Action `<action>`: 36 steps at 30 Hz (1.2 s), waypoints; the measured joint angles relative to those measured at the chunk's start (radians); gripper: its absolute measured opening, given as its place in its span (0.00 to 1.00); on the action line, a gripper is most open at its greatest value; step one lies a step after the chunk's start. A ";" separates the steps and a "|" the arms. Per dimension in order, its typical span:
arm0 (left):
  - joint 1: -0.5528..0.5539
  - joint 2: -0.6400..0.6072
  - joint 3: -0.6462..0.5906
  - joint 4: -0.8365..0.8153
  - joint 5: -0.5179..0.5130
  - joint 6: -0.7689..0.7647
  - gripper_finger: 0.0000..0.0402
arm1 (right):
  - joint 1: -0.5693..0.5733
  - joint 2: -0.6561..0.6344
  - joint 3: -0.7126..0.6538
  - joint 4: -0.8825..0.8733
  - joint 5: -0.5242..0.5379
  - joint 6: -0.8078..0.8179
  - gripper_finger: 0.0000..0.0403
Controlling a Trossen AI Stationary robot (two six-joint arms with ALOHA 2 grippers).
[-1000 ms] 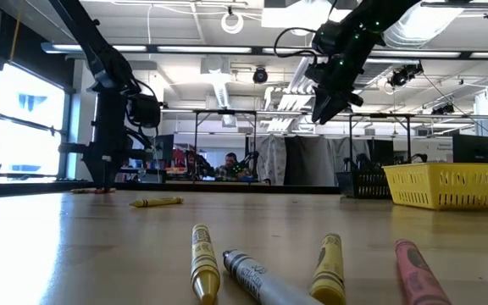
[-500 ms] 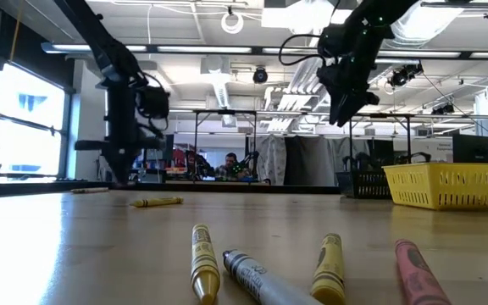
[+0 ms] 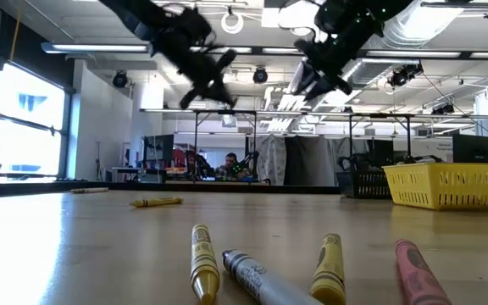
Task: Sort crayons
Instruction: Put the red crayon into the yellow bin
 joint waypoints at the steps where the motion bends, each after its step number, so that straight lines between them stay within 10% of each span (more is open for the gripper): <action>1: -0.018 0.000 0.014 0.055 0.003 0.000 0.00 | 0.008 0.000 0.000 0.045 -0.022 0.002 0.29; 10: -0.138 -0.001 0.105 0.182 -0.061 -0.047 0.00 | 0.093 0.000 0.000 0.336 -0.066 -0.001 0.29; 36: -0.228 -0.001 0.108 0.143 -0.075 -0.079 0.00 | 0.114 -0.003 0.000 0.406 -0.126 0.002 0.30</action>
